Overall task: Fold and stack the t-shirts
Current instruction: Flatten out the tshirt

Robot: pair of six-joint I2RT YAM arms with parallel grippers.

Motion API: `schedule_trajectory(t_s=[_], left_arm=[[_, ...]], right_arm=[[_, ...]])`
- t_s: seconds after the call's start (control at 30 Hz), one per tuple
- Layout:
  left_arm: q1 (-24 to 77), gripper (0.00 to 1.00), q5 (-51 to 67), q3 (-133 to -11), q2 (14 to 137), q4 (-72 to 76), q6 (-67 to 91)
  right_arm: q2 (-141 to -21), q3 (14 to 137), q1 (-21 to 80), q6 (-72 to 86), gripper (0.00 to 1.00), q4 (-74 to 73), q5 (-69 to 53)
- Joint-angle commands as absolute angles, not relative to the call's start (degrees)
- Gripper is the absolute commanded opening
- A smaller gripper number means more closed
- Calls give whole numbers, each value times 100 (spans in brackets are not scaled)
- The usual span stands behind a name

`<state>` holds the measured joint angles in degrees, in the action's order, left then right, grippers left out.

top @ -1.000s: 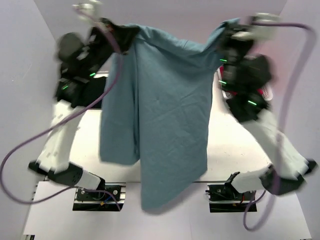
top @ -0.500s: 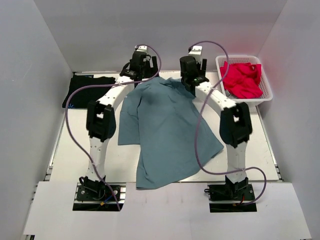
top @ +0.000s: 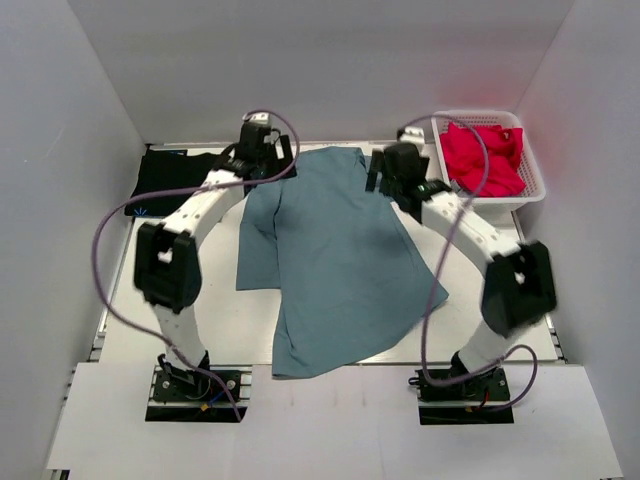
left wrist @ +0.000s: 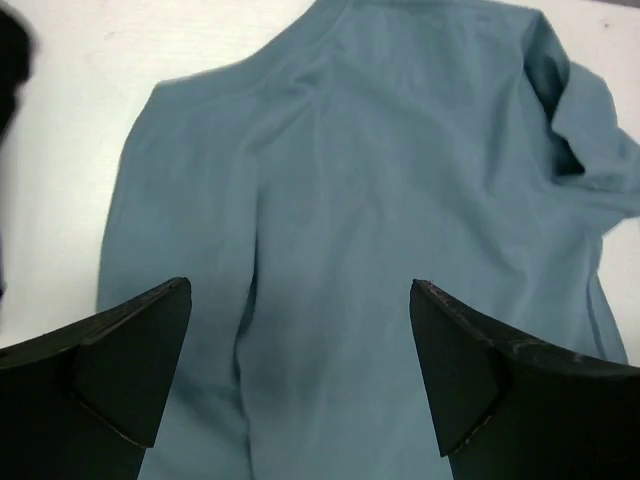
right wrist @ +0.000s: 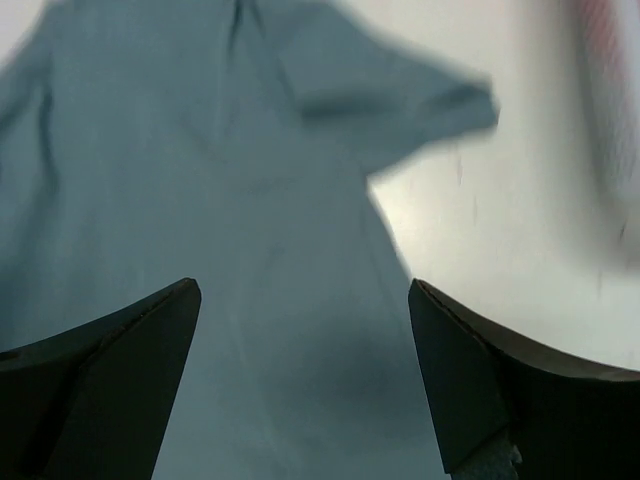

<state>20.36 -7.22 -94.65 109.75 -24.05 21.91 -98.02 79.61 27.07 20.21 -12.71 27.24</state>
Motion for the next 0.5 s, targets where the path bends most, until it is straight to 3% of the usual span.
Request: schedule_trajectory(t_s=[0.0, 0.2, 0.47], left_arm=[[2179, 100, -1037, -8014, 9881, -2549, 2697], [2180, 100, -519, -5793, 8957, -1556, 3111], [2180, 100, -799, -4712, 8956, -1361, 3778]], right_arm=[[-8835, 6577, 2821, 2803, 90, -1468, 1566], [-7568, 4326, 3128, 3436, 90, -1292, 229], [-7356, 3261, 3252, 4078, 90, -1293, 597]])
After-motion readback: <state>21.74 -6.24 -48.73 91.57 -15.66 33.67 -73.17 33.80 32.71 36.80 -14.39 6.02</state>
